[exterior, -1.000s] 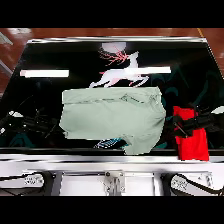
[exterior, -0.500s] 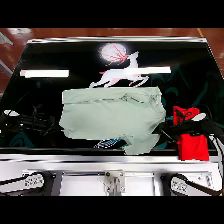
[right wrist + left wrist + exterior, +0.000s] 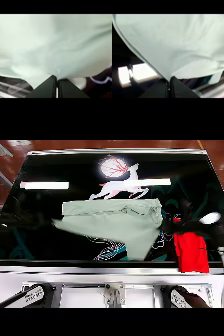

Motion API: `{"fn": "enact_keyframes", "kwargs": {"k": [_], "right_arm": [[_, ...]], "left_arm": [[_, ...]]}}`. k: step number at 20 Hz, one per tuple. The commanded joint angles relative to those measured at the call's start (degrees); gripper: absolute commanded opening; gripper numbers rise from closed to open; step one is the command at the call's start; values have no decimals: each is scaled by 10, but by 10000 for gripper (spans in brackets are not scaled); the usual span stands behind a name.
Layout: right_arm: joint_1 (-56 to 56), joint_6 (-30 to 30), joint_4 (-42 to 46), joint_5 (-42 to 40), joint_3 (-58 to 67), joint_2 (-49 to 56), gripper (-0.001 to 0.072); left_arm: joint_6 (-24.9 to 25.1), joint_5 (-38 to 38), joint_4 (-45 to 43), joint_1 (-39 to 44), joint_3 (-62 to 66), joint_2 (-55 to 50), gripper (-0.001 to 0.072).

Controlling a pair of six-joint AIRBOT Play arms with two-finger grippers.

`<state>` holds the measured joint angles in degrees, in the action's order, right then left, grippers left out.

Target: Fold the shirts.

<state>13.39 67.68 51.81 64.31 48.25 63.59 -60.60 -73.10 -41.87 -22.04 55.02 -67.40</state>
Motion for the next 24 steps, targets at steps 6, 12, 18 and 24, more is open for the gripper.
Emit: {"fn": "enact_keyframes", "kwargs": {"k": [6, 12, 18, 24], "right_arm": [[1, -28, 25, -160, 410, -247, 64], [1, 48, 144, -68, 539, -306, 63], [1, 107, 225, 44, 541, -344, 64], [1, 115, 238, 327, 535, -243, 63]], "left_arm": [[-50, 137, -10, -4, 468, 234, 32], [-146, 95, -128, -4, 608, 299, 31], [-141, -135, -254, -4, 612, 325, 32], [-102, -188, -237, -4, 452, 303, 33]]}}
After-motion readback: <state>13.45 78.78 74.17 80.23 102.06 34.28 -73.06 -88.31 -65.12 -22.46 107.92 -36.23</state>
